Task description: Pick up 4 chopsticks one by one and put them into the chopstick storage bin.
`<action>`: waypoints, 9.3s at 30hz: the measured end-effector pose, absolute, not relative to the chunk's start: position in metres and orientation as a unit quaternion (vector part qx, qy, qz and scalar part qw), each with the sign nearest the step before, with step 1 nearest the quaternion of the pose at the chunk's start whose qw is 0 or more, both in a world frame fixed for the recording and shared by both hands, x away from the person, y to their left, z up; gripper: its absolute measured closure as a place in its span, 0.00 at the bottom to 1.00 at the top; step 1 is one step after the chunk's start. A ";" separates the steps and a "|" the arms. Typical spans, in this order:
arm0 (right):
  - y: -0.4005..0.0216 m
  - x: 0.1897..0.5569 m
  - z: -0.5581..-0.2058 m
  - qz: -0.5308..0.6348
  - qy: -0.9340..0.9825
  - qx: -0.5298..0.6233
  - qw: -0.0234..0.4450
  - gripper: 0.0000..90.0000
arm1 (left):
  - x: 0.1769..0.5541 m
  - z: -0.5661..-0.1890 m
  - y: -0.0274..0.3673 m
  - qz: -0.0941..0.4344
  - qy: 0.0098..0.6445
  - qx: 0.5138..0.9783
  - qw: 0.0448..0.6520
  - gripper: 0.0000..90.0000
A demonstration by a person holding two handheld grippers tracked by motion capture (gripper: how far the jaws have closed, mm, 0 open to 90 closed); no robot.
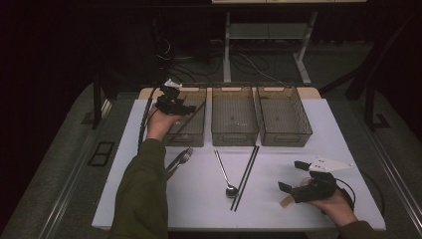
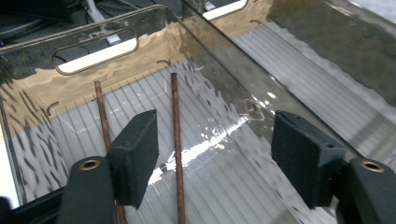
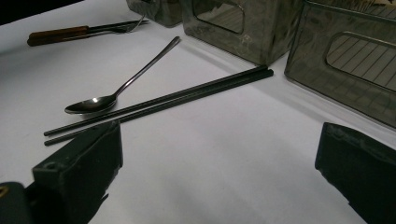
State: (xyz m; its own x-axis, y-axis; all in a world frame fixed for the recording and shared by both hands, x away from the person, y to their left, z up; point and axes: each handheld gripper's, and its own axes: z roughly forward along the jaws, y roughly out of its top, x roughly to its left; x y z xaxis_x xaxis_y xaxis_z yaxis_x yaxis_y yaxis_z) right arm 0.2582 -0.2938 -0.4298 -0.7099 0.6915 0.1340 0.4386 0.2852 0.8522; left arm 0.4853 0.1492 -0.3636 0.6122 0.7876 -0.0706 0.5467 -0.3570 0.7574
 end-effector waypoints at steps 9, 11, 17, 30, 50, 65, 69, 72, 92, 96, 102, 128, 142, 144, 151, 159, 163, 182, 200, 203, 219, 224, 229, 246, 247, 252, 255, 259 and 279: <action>-0.293 0.258 -0.430 0.477 0.792 0.357 0.132 0.01 | 0.456 -0.357 0.152 0.144 0.395 0.813 0.403 0.26; -0.292 0.258 -0.430 0.476 0.792 0.358 0.131 0.01 | 0.448 -0.356 0.153 0.140 0.394 0.813 0.406 0.23; -0.292 0.255 -0.430 0.476 0.793 0.355 0.133 0.01 | 0.424 -0.355 0.150 0.148 0.382 0.823 0.394 0.17; -0.293 0.256 -0.430 0.473 0.794 0.358 0.133 0.01 | 0.371 -0.367 0.137 0.139 0.345 0.831 0.414 0.15; -0.291 0.258 -0.428 0.466 0.798 0.367 0.111 0.11 | 0.299 -0.411 0.137 0.123 0.318 0.837 0.428 0.13; -0.267 0.272 -0.420 0.452 0.820 0.343 0.077 0.49 | 0.271 -0.435 0.153 0.112 0.282 0.833 0.463 0.00; -0.253 0.277 -0.418 0.455 0.824 0.330 0.074 0.65 | 0.273 -0.438 0.153 0.104 0.287 0.833 0.461 0.00; -0.242 0.283 -0.419 0.450 0.831 0.321 0.064 0.78 | 0.274 -0.437 0.154 0.103 0.287 0.835 0.457 0.00; -0.179 0.293 -0.437 0.411 0.871 0.268 0.028 1.00 | 0.275 -0.438 0.154 0.093 0.283 0.840 0.453 0.00; -0.170 0.293 -0.443 0.396 0.880 0.260 0.028 1.00 | 0.276 -0.438 0.155 0.090 0.284 0.840 0.453 0.00; -0.165 0.295 -0.446 0.388 0.883 0.262 0.032 1.00 | 0.276 -0.439 0.154 0.086 0.282 0.842 0.452 0.00; -0.163 0.291 -0.446 0.356 0.897 0.262 0.027 1.00 | 0.276 -0.440 0.152 0.079 0.281 0.843 0.451 0.00; -0.170 0.285 -0.443 0.343 0.902 0.263 0.026 1.00 | 0.276 -0.440 0.152 0.076 0.280 0.844 0.450 0.00; -0.171 0.285 -0.443 0.340 0.902 0.262 0.027 1.00 | 0.276 -0.440 0.152 0.076 0.280 0.845 0.450 0.00; -0.176 0.282 -0.442 0.338 0.903 0.264 0.024 1.00 | 0.276 -0.440 0.151 0.076 0.279 0.845 0.450 0.00; -0.182 0.280 -0.442 0.333 0.904 0.266 0.024 1.00 | 0.276 -0.440 0.150 0.075 0.278 0.845 0.450 0.00; -0.185 0.278 -0.441 0.329 0.905 0.269 0.024 1.00 | 0.277 -0.440 0.150 0.074 0.277 0.846 0.450 0.00; -0.203 0.275 -0.439 0.316 0.908 0.274 0.022 1.00 | 0.277 -0.440 0.150 0.075 0.275 0.846 0.450 0.00; -0.228 0.274 -0.438 0.308 0.906 0.289 0.023 1.00 | 0.277 -0.441 0.149 0.074 0.275 0.847 0.449 0.00; -0.230 0.274 -0.438 0.307 0.906 0.290 0.025 1.00 | 0.277 -0.441 0.149 0.073 0.276 0.847 0.449 0.00; -0.242 0.276 -0.431 0.328 0.893 0.305 0.033 0.94 | 0.277 -0.441 0.149 0.073 0.275 0.847 0.448 0.00; -0.242 0.291 -0.425 0.345 0.873 0.338 0.067 0.72 | 0.277 -0.441 0.148 0.074 0.275 0.847 0.448 0.00; -0.240 0.319 -0.424 0.336 0.851 0.390 0.105 0.64 | 0.277 -0.441 0.148 0.075 0.274 0.848 0.448 0.00; -0.220 0.370 -0.441 0.302 0.836 0.434 0.146 0.66 | 0.277 -0.441 0.148 0.072 0.272 0.849 0.448 0.00; -0.220 0.371 -0.442 0.303 0.836 0.434 0.146 0.67 | 0.277 -0.440 0.148 0.072 0.271 0.849 0.448 0.00; -0.220 0.372 -0.444 0.303 0.837 0.433 0.144 0.72 | 0.277 -0.441 0.148 0.072 0.272 0.849 0.448 0.00; -0.218 0.371 -0.444 0.303 0.838 0.431 0.143 0.76 | 0.277 -0.440 0.148 0.072 0.270 0.850 0.447 0.00; -0.219 0.371 -0.444 0.306 0.838 0.430 0.140 0.77 | 0.277 -0.440 0.148 0.072 0.270 0.850 0.447 0.00; -0.200 0.365 -0.444 0.325 0.851 0.397 0.108 0.81 | 0.277 -0.440 0.148 0.071 0.269 0.850 0.447 0.00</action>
